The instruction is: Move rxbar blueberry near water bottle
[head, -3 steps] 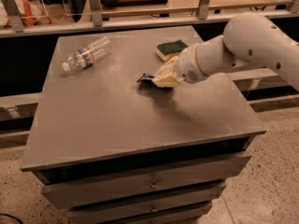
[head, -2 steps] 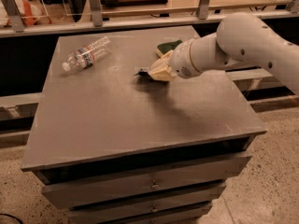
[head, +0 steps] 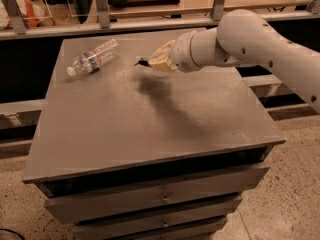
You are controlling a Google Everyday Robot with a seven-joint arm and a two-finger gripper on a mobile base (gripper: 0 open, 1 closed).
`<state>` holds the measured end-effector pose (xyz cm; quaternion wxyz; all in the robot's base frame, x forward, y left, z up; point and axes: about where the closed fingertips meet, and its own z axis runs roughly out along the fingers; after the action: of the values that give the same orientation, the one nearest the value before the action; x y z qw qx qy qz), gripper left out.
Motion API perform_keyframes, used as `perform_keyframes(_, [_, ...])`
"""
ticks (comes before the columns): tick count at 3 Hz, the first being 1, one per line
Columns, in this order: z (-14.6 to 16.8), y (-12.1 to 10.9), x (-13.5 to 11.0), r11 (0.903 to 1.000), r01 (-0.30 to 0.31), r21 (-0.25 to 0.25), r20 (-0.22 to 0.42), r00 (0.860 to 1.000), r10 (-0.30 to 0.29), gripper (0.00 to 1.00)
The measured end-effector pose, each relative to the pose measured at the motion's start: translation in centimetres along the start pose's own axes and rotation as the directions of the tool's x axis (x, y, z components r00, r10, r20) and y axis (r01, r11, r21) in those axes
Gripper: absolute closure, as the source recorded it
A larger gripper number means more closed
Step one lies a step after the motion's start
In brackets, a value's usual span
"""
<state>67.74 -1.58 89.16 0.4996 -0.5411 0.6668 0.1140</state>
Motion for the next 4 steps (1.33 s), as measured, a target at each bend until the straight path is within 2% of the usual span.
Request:
perform_keyframes(1, [2.2, -1.1, -1.2, 0.9997, 0.017, 0.018, 0.038, 0.999, -0.018, 1.0])
perform_keyframes(4, [8.9, -1.3, -4.3, 0.9983, 0.013, -0.056, 0.156, 0.988, -0.004, 1.0])
